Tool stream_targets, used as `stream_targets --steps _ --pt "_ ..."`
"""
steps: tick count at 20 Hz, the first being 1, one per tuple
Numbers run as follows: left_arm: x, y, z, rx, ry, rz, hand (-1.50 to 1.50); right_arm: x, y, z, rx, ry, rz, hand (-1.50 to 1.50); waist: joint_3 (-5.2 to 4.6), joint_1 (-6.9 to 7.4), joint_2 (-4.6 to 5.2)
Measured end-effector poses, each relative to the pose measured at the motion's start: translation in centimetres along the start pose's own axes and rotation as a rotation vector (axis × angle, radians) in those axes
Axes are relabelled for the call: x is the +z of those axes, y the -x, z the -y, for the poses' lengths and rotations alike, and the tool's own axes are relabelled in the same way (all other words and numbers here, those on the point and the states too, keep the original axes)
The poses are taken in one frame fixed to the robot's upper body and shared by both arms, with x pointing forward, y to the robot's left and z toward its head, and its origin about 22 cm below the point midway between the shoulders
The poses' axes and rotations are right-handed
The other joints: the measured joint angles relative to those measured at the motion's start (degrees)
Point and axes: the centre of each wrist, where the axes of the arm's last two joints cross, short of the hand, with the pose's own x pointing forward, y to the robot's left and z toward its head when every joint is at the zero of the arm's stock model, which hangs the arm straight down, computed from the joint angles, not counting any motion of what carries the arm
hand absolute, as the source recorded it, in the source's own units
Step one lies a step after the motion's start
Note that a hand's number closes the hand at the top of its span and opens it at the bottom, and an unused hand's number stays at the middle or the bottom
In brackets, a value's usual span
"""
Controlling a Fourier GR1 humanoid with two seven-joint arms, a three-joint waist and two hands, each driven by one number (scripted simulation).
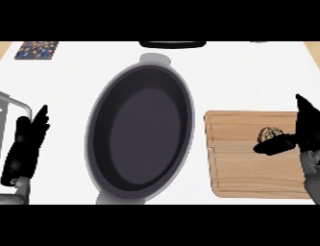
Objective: Pick the cupcake from the cutting board and place it in the pot
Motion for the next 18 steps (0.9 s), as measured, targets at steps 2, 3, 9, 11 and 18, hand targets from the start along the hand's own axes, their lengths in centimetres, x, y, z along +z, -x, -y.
stream_targets --steps 2,3,9,11,18 --pt "0.0 -0.1 -0.1 0.013 0.003 -0.002 0.00 -0.1 0.0 -0.2 0.010 -0.008 -0.012 -1.50 -0.01 0.05 0.04" --pt "0.0 -0.1 -0.2 0.016 0.004 -0.003 0.00 -0.3 0.2 -0.1 0.012 -0.012 -0.019 -1.50 0.00 0.00 0.06" --pt "-0.2 -0.2 -0.3 0.029 0.015 -0.002 0.00 -1.2 0.8 -1.7 0.042 -0.037 -0.061 -1.50 0.18 0.09 0.11" --pt "-0.2 -0.2 -0.3 0.027 0.013 -0.003 0.00 -1.4 0.9 -1.9 0.045 -0.038 -0.071 -1.50 0.13 0.06 0.14" --pt "-0.4 0.0 -0.3 0.012 0.004 0.019 0.00 -2.7 1.7 -2.9 0.061 -0.027 -0.095 -1.50 0.40 0.16 0.07"
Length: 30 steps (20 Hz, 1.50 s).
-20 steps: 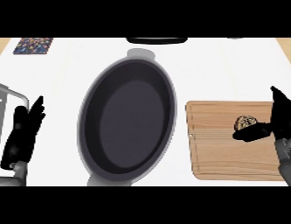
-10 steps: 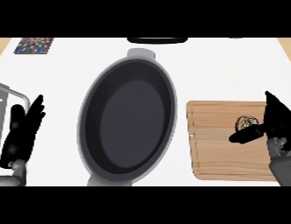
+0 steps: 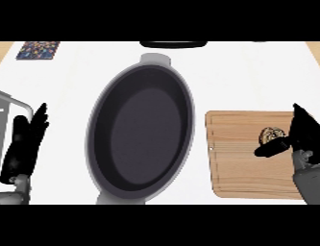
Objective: Pick the cupcake from the cutting board and place it in the pot
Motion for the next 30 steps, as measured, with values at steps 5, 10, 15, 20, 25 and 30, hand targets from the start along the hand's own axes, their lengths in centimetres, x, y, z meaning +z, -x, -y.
stream_targets --steps 5,10,15,20,25,30 --pt "-0.1 -0.1 -0.1 -0.005 0.006 0.001 0.00 -0.9 -0.2 -0.6 0.006 -0.008 -0.040 -1.50 -0.02 0.04 0.03" --pt "0.0 -0.2 -0.2 0.001 0.003 -0.012 0.00 -1.8 0.4 -1.1 0.006 -0.043 -0.079 -1.50 -0.17 0.02 0.08" --pt "-0.2 0.0 -0.2 -0.016 -0.009 0.004 0.00 -2.5 0.4 -1.7 0.002 -0.067 -0.102 -1.50 0.00 0.00 0.01" --pt "-0.3 -0.2 -0.5 0.004 -0.001 -0.006 0.00 -3.2 0.9 -2.8 -0.008 -0.084 -0.130 -1.50 -0.04 0.02 -0.01" --pt "-0.4 -0.1 -0.5 0.002 -0.005 -0.008 0.00 -3.6 0.8 -3.2 -0.015 -0.093 -0.146 -1.50 0.06 0.04 -0.10" --pt "-0.7 0.1 -0.5 -0.006 -0.005 0.002 0.00 -4.5 1.2 -3.2 -0.028 -0.102 -0.163 1.50 0.31 0.01 -0.26"
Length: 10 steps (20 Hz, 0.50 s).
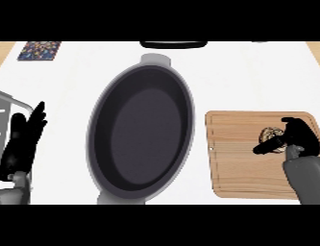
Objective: Pick the cupcake from the cutting board and place it in the pot
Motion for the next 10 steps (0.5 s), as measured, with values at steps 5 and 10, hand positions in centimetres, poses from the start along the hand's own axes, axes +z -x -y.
stream_targets --steps 5,10 --pt "0.0 -0.2 -0.1 -0.013 -0.002 -0.003 0.00 -0.4 0.2 -0.3 0.032 0.061 0.032 1.50 -0.32 0.08 0.01" --pt "0.0 -0.5 -0.3 -0.005 -0.001 -0.009 0.00 -0.4 0.0 -0.8 0.078 0.143 0.065 1.50 -0.62 0.09 -0.13"
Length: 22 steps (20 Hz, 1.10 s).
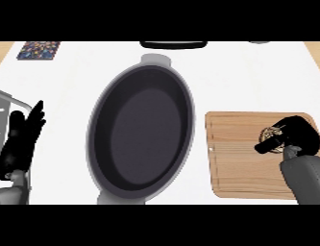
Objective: Pick the cupcake from the cutting board and place it in the pot
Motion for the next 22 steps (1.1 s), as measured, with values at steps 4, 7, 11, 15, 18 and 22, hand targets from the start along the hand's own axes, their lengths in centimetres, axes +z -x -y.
stream_targets --steps 4,7,11,15,18,22 --pt "-0.1 0.1 0.0 -0.006 -0.004 0.003 0.00 0.7 -0.8 0.4 0.026 0.060 0.027 1.50 0.19 -0.05 0.12" --pt "0.0 0.1 -0.2 -0.005 -0.005 -0.001 0.00 1.4 -0.8 0.9 0.051 0.113 0.057 1.50 0.17 -0.25 0.23" --pt "0.2 0.2 -0.4 -0.013 -0.014 -0.005 0.00 3.4 -0.1 0.8 0.162 0.098 0.325 1.50 0.06 -0.68 0.13" --pt "0.4 0.6 -0.8 -0.017 -0.036 -0.020 0.00 5.7 1.5 1.8 0.259 0.095 0.629 1.50 0.00 -1.63 -0.11" --pt "0.5 0.9 -1.1 -0.012 -0.041 -0.015 0.00 7.2 3.3 4.0 0.228 0.146 0.761 1.50 0.17 -2.17 -0.16" --pt "0.6 0.9 -1.3 -0.020 -0.052 -0.028 0.00 10.3 3.7 7.7 0.083 0.255 0.927 1.50 0.10 -2.52 -0.19"
